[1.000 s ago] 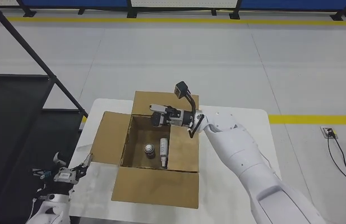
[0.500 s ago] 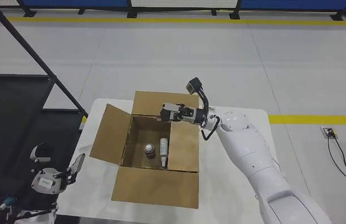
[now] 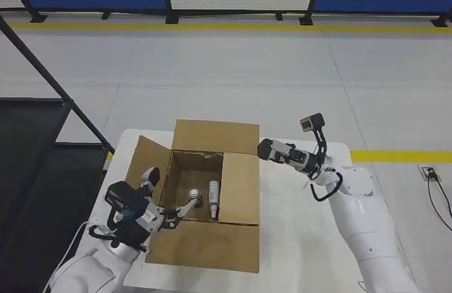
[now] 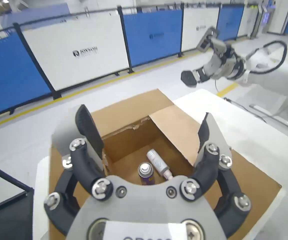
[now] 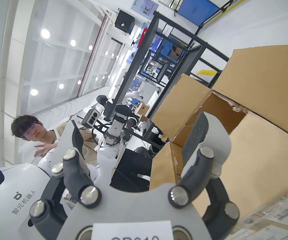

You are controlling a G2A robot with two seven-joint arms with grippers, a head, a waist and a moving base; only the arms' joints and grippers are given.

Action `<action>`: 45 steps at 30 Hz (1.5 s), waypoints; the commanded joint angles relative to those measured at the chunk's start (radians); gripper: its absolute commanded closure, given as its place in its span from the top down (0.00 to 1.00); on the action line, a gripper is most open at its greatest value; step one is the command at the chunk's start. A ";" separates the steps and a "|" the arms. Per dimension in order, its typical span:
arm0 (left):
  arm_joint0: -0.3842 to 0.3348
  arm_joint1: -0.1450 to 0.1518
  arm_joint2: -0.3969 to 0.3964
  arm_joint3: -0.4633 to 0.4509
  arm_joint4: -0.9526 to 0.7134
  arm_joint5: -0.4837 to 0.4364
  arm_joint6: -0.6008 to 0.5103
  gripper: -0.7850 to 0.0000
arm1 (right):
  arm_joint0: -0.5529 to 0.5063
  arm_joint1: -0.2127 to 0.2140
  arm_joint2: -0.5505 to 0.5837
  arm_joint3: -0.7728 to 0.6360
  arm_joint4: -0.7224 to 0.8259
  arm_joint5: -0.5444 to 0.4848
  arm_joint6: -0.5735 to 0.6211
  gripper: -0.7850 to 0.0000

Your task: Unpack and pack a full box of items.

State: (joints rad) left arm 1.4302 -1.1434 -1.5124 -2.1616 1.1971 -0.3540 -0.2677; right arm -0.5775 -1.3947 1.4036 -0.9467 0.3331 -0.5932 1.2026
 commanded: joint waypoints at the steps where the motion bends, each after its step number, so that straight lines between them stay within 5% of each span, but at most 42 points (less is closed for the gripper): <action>1: 0.012 0.000 -0.004 -0.001 0.000 0.000 0.054 1.00 | 0.002 -0.001 -0.003 0.002 0.001 0.000 0.001 1.00; 11: 0.011 -0.001 0.004 0.029 -0.056 0.002 0.025 1.00 | -0.005 0.000 -0.006 -0.022 0.011 0.008 -0.006 1.00; 27: -0.436 -0.039 0.251 0.489 -0.709 0.147 -0.538 1.00 | -0.126 0.100 0.181 -0.168 0.105 0.087 0.111 1.00; 37: -0.592 -0.074 0.413 0.711 -0.818 0.174 -0.604 1.00 | -0.143 0.139 0.216 -0.165 0.138 0.093 0.118 1.00; 45: -0.612 -0.079 0.415 0.733 -0.933 0.111 -0.613 1.00 | -0.124 0.156 0.189 -0.147 0.162 0.085 0.109 1.00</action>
State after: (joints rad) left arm 0.8194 -1.2232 -1.0925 -1.4268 0.2843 -0.2341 -0.8699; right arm -0.7039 -1.2408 1.5952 -1.0952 0.4916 -0.5074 1.3127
